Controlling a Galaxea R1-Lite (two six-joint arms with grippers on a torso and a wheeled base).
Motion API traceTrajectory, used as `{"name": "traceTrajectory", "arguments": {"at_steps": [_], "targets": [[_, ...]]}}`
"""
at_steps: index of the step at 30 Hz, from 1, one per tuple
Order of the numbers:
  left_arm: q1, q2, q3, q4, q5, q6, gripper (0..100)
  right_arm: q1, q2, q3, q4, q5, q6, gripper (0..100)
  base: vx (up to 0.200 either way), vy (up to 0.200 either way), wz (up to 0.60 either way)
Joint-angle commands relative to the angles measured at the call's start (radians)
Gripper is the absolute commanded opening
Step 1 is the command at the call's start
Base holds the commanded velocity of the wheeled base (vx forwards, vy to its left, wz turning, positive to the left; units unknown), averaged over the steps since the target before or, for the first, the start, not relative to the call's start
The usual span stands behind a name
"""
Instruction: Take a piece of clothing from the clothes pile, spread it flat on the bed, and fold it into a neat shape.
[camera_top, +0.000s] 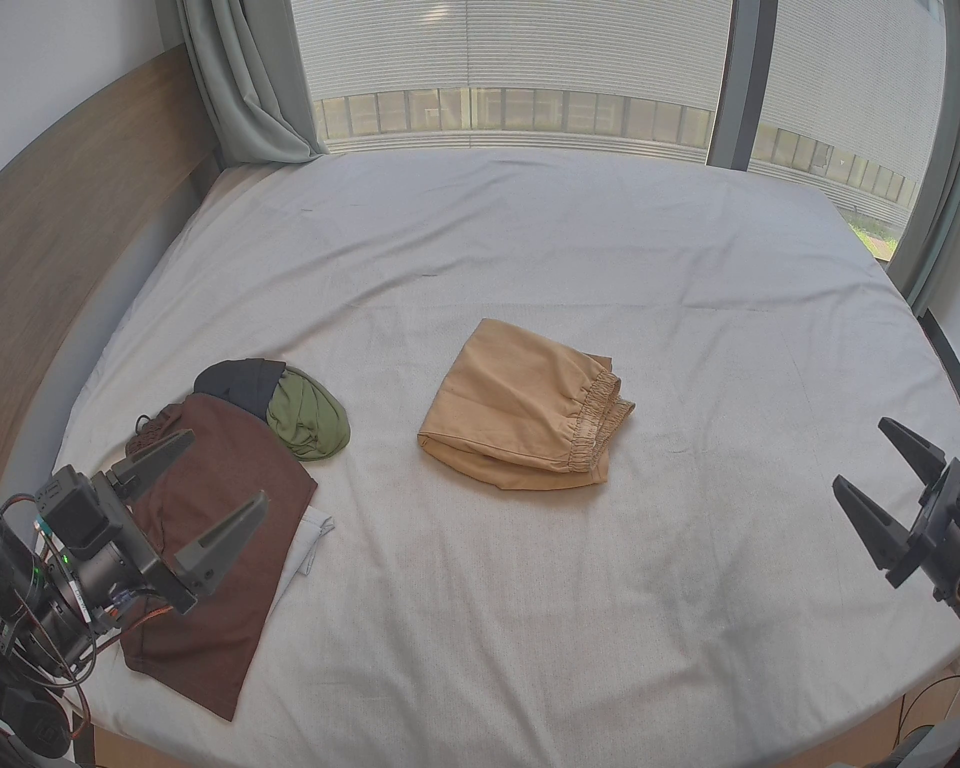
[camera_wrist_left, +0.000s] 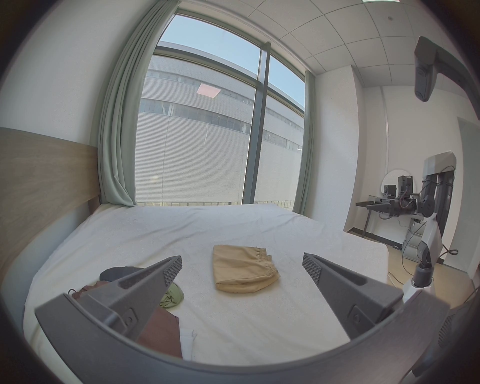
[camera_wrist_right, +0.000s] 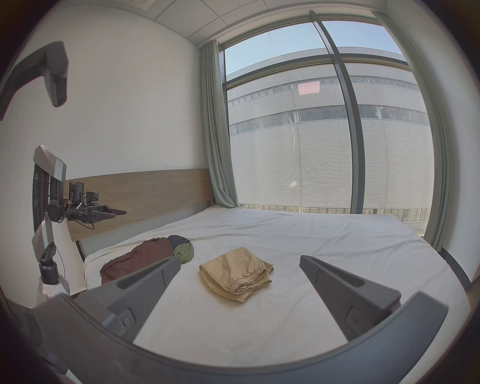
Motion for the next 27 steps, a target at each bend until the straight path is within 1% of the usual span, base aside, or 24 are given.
{"name": "traceTrajectory", "arguments": {"at_steps": [1, 2, 7, 9, 12, 17, 18, 19, 22, 23, 24, 25, 27], "targets": [[0.002, -0.070, 0.021, 0.004, 0.015, -0.005, 100, -0.001, -0.219, 0.024, 0.108, 0.000, -0.002, 100, 0.000, 0.000, 0.00], [0.002, -0.098, 0.021, 0.007, 0.035, -0.007, 100, -0.001, -0.313, 0.024, 0.194, 0.000, -0.010, 100, 0.000, 0.000, 0.00], [0.010, -0.179, 0.021, 0.042, 0.049, -0.007, 100, -0.001, -0.552, 0.024, 0.421, -0.002, -0.006, 100, 0.000, 0.000, 0.00], [0.024, -0.218, 0.021, 0.079, 0.048, -0.007, 100, 0.001, -0.632, 0.024, 0.499, -0.003, -0.004, 100, 0.000, 0.000, 0.00], [0.028, -0.307, 0.021, 0.190, 0.049, 0.001, 100, -0.001, -0.756, 0.024, 0.613, -0.008, 0.002, 100, 0.000, 0.000, 0.00], [0.030, -0.472, 0.021, 0.380, 0.052, 0.018, 100, -0.044, -0.914, 0.024, 0.760, -0.011, 0.007, 100, 0.000, 0.000, 0.00], [0.030, -0.478, 0.021, 0.386, 0.052, 0.018, 100, -0.044, -0.919, 0.024, 0.764, -0.011, 0.007, 100, 0.000, 0.000, 0.00], [0.032, -0.546, 0.021, 0.452, 0.058, 0.018, 100, -0.045, -0.986, 0.024, 0.827, -0.013, 0.013, 100, 0.000, 0.000, 0.00], [0.032, -0.641, 0.021, 0.541, 0.078, 0.018, 100, -0.047, -1.077, 0.024, 0.910, -0.025, 0.031, 100, 0.000, 0.000, 0.00], [0.032, -0.675, 0.021, 0.571, 0.086, 0.018, 100, -0.047, -1.086, 0.024, 0.922, -0.040, 0.037, 100, 0.000, 0.000, 0.00], [0.032, -0.681, 0.021, 0.575, 0.086, 0.018, 100, -0.047, -1.086, 0.024, 0.924, -0.042, 0.037, 100, 0.000, 0.000, 0.00], [0.033, -0.736, 0.021, 0.622, 0.094, 0.018, 100, -0.045, -1.083, 0.024, 0.913, -0.063, 0.042, 100, 0.000, 0.000, 0.00], [0.039, -0.805, 0.021, 0.670, 0.103, 0.017, 100, -0.047, -1.081, 0.024, 0.918, -0.079, 0.048, 100, 0.000, 0.000, 0.00]]}}
